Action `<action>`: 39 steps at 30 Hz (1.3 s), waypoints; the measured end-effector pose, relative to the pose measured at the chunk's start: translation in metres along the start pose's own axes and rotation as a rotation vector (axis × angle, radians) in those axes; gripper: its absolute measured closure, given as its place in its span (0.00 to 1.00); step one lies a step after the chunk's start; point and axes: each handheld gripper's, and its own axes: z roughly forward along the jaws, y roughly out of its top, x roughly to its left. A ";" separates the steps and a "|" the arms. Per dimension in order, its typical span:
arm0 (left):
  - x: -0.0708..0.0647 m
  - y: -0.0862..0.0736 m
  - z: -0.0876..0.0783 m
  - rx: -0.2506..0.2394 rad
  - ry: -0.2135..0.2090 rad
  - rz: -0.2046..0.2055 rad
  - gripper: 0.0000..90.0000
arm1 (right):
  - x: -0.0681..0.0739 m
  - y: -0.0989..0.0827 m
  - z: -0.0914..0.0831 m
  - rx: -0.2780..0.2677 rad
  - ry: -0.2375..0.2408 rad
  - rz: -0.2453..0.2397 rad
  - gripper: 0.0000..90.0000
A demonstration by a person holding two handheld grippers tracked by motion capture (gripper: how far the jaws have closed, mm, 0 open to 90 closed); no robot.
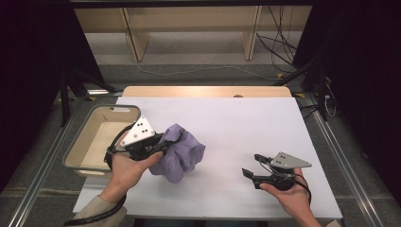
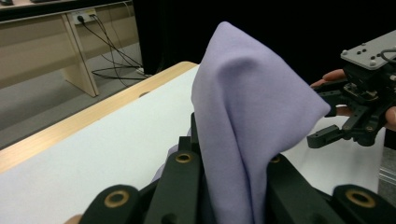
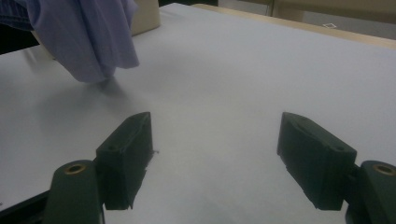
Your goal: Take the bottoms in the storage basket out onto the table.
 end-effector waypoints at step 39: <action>-0.015 -0.022 0.067 0.150 -0.124 -0.050 0.93 | 0.004 0.001 0.006 0.020 0.025 -0.016 0.32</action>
